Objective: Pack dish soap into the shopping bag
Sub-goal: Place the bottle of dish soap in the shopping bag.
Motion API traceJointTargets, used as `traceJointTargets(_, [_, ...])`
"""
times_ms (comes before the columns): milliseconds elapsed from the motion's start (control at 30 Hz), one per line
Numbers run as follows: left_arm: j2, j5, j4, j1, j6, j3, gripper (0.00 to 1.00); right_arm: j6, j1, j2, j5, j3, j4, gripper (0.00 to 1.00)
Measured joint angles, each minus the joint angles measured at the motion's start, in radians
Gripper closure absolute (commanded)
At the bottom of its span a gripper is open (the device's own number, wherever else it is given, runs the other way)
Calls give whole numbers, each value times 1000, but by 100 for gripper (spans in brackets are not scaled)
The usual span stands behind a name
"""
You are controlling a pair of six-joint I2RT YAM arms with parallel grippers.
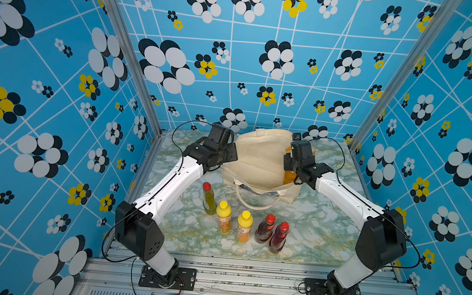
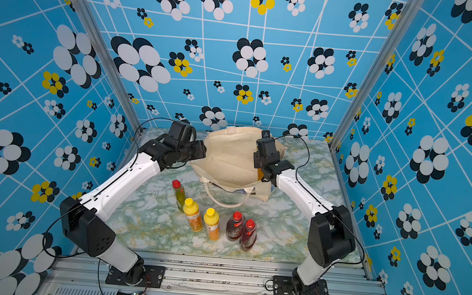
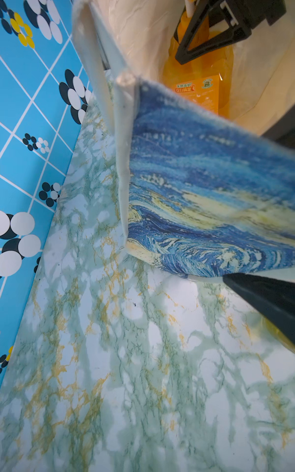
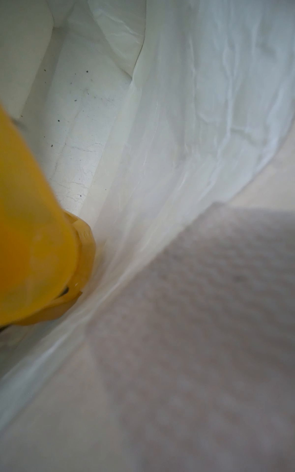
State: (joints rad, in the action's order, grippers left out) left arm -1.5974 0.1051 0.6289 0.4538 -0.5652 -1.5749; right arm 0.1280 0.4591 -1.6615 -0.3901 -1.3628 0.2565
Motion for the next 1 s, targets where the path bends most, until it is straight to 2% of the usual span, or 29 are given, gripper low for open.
traceJointTargets(100, [-6, 0, 11, 0, 17, 0, 55, 6, 0, 0, 0, -1, 7, 69])
traceJointTargets(267, [-8, -5, 15, 0, 34, -1, 69, 11, 0, 0, 0, -9, 24, 58])
traceJointTargets(500, [-17, -16, 14, 2, 34, -6, 72, 18, 0, 0, 6, -45, 84, 40])
traceJointTargets(867, [-22, -47, -4, 6, 27, -6, 78, 9, 0, 31, 12, -98, 157, 24])
traceJointTargets(1000, [-31, -57, -10, 10, 25, -6, 82, 11, 0, 67, 24, -144, 188, 22])
